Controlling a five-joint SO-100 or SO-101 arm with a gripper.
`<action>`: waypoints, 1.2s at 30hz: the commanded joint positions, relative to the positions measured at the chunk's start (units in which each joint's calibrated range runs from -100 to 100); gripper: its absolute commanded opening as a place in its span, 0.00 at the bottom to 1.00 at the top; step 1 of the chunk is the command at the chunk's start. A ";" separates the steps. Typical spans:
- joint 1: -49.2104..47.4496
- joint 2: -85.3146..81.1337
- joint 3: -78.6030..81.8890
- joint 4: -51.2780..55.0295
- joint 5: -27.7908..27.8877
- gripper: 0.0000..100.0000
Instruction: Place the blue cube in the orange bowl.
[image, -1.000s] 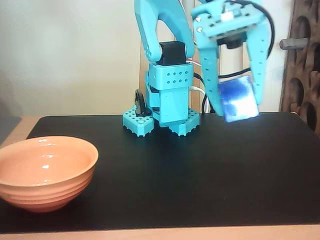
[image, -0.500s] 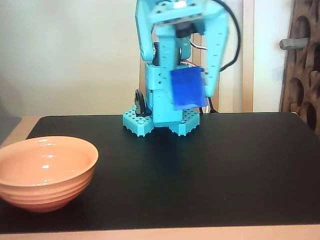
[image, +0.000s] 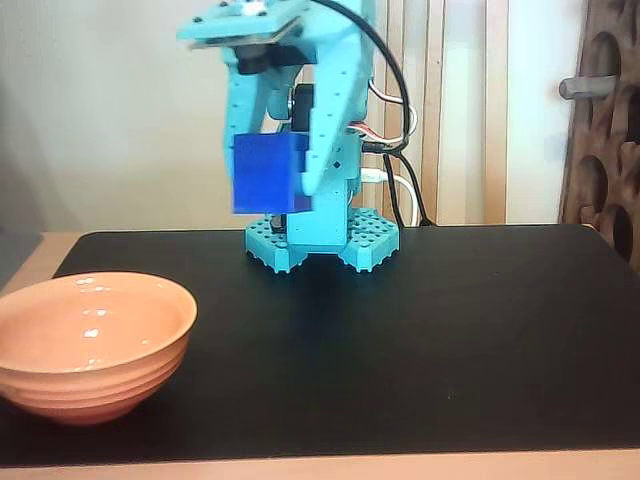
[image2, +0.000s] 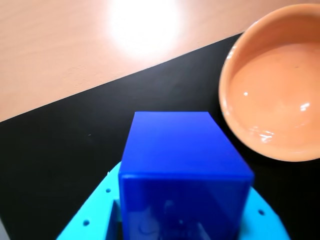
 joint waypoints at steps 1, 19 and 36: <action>4.58 -2.56 -4.13 0.44 2.86 0.14; 19.12 -2.48 -4.04 4.36 11.15 0.14; 26.64 4.00 -3.58 2.35 18.19 0.14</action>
